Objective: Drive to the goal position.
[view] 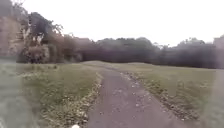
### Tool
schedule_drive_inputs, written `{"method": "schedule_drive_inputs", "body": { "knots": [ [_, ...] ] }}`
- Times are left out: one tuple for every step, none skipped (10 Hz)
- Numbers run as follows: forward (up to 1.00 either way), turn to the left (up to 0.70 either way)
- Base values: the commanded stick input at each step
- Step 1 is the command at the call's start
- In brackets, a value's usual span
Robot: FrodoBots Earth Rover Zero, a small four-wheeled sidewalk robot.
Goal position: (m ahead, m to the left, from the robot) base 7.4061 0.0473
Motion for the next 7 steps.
{"method": "schedule_drive_inputs", "body": {
  "knots": [
    [1.00, -0.40],
    [1.00, -0.32],
    [1.00, -0.05],
    [1.00, 0.00],
    [1.00, 0.00],
    [1.00, 0.00],
    [1.00, 0.00]
  ]
}}
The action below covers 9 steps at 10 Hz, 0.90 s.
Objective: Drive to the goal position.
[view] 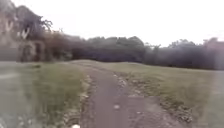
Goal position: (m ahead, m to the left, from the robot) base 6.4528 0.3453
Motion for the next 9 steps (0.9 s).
{"method": "schedule_drive_inputs", "body": {
  "knots": [
    [1.00, 0.00],
    [1.00, 0.00],
    [1.00, 0.00],
    [1.00, 0.00],
    [1.00, 0.00],
    [1.00, 0.00],
    [0.98, 0.00],
    [0.98, 0.00],
    [0.99, 0.00]
  ]
}}
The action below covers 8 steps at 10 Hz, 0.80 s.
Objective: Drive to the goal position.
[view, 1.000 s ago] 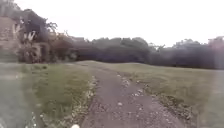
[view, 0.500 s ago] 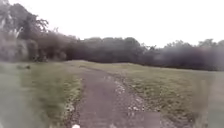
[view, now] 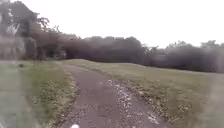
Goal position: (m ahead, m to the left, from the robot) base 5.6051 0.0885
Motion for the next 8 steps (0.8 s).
{"method": "schedule_drive_inputs", "body": {
  "knots": [
    [0.99, 0.00],
    [0.99, 0.00],
    [0.99, 0.00],
    [0.99, 0.00],
    [0.99, 0.00],
    [0.99, 0.00],
    [0.99, 0.00],
    [0.99, 0.00]
  ]
}}
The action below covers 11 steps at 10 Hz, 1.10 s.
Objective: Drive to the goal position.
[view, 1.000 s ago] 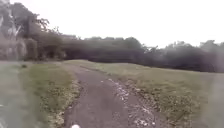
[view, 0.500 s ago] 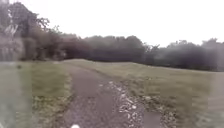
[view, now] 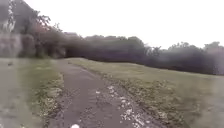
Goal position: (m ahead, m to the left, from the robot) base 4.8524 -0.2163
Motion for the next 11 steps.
{"method": "schedule_drive_inputs", "body": {
  "knots": [
    [0.99, 0.00],
    [0.99, -0.07],
    [0.99, -0.18],
    [0.99, -0.36],
    [0.99, -0.39],
    [0.99, -0.39],
    [0.99, -0.39],
    [0.99, -0.39],
    [0.99, -0.36],
    [0.99, -0.23],
    [0.99, -0.01]
  ]
}}
